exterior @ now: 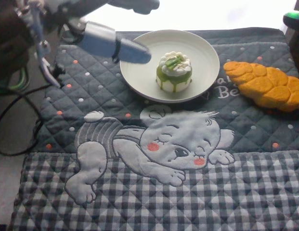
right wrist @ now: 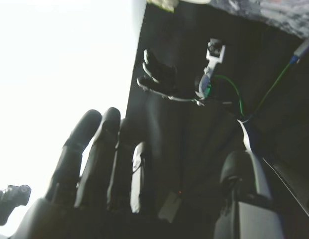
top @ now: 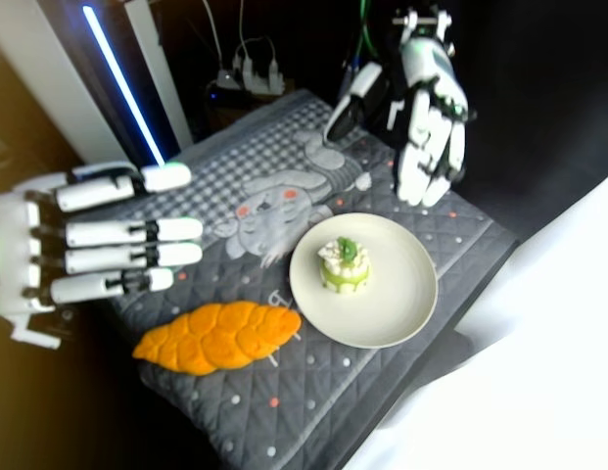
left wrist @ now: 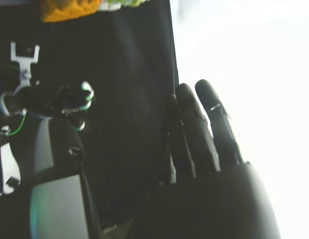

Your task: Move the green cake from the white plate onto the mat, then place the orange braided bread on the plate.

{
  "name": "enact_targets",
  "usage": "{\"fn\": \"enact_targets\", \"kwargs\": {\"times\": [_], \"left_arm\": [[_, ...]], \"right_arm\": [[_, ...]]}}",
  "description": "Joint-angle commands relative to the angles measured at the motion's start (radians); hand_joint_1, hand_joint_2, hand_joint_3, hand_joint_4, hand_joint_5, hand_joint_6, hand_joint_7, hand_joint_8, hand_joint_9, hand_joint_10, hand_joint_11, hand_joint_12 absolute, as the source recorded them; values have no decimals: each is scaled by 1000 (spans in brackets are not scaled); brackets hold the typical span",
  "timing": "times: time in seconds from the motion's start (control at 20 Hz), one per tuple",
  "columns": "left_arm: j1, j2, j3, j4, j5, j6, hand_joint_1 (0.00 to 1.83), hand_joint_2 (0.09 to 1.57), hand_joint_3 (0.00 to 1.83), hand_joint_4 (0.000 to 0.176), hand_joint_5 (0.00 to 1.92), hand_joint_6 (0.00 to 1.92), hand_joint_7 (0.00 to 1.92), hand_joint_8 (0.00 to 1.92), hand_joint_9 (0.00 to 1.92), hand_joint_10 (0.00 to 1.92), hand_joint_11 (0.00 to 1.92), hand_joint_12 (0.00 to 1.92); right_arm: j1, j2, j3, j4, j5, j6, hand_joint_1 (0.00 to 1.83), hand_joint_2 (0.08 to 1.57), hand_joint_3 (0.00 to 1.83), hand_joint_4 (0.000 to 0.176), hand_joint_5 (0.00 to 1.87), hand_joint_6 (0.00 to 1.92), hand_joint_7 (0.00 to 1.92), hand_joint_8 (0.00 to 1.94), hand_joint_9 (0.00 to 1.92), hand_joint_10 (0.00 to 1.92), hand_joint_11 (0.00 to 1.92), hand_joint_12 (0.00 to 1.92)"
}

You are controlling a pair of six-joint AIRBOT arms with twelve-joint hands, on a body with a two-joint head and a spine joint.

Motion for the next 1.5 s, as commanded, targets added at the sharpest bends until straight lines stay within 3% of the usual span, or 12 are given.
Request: {"fn": "enact_targets", "kwargs": {"times": [0.0, 0.05, 0.25, 0.6, 0.7, 0.8, 0.85, 0.9, 1.05, 1.15, 1.25, 1.45], "left_arm": [[-17, -2, 4, -22, -70, -15, 874, 877, 3, 39, 288, 0, 542, 0, 623, 0, 336, 525], [-30, -19, 19, 16, -42, -34, 937, 870, 0, 50, 314, 10, 563, 8, 625, 1, 347, 528], [-61, -98, 104, 152, 25, -179, 859, 856, 0, 53, 308, 1, 550, 1, 579, 0, 318, 638], [-72, -170, 150, 276, 117, -214, 886, 813, 0, 90, 348, 0, 545, 0, 586, 3, 283, 687], [-69, -190, 162, 317, 147, -221, 853, 791, 0, 139, 350, 0, 584, 0, 617, 0, 181, 822], [-71, -218, 181, 372, 190, -221, 803, 788, 0, 72, 392, 0, 556, 0, 594, 1, 196, 671], [-71, -223, 186, 379, 197, -221, 817, 813, 9, 56, 408, 3, 543, 0, 590, 0, 217, 662], [-71, -238, 201, 397, 216, -222, 823, 828, 0, 74, 401, 2, 528, 2, 577, 1, 234, 617], [-71, -262, 225, 434, 257, -225, 806, 821, 0, 84, 386, 0, 526, 3, 606, 12, 287, 619], [-67, -271, 234, 445, 272, -225, 818, 801, 1, 68, 386, 0, 537, 1, 624, 4, 310, 570], [-62, -283, 249, 447, 283, -228, 800, 796, 1, 71, 381, 0, 511, 0, 584, 0, 298, 542], [-46, -304, 287, 486, 272, -316, 806, 801, 1, 103, 374, 0, 494, 1, 577, 0, 337, 396]], "right_arm": [[9, 9, -1, 40, 120, 5, 430, 1090, 0, 17, 248, 1, 399, 3, 430, 12, 25, 1617], [9, 9, -4, 40, 121, 2, 568, 1008, 0, 118, 195, 0, 421, 5, 448, 13, 4, 1641], [10, 9, -11, 40, 123, 0, 576, 999, 0, 168, 193, 2, 426, 1, 455, 4, 0, 1586], [13, 9, -19, 39, 125, 0, 536, 980, 6, 124, 243, 1, 439, 0, 476, 2, 0, 1615], [13, 9, -21, 39, 125, 0, 530, 990, 5, 91, 294, 4, 475, 2, 491, 2, 0, 1533], [14, 9, -22, 36, 125, 0, 436, 1003, 8, 20, 338, 16, 439, 0, 458, 0, 0, 1535], [14, 9, -23, 34, 125, 0, 455, 1016, 7, 52, 290, 2, 408, 0, 449, 0, 0, 1551], [14, 9, -25, 29, 125, 0, 432, 1018, 6, 32, 272, 0, 405, 1, 450, 1, 0, 1555], [15, 9, -29, 23, 125, 0, 538, 1063, 0, 132, 159, 1, 408, 3, 461, 5, 38, 1503], [16, 9, -29, 20, 125, 0, 605, 1045, 0, 147, 211, 9, 414, 2, 458, 1, 24, 1520], [16, 9, -31, 18, 125, 0, 641, 1022, 0, 93, 226, 7, 412, 1, 466, 4, 41, 1539], [17, 10, -34, 17, 125, 0, 606, 1031, 0, 88, 158, 1, 412, 1, 463, 1, 18, 1480]]}}
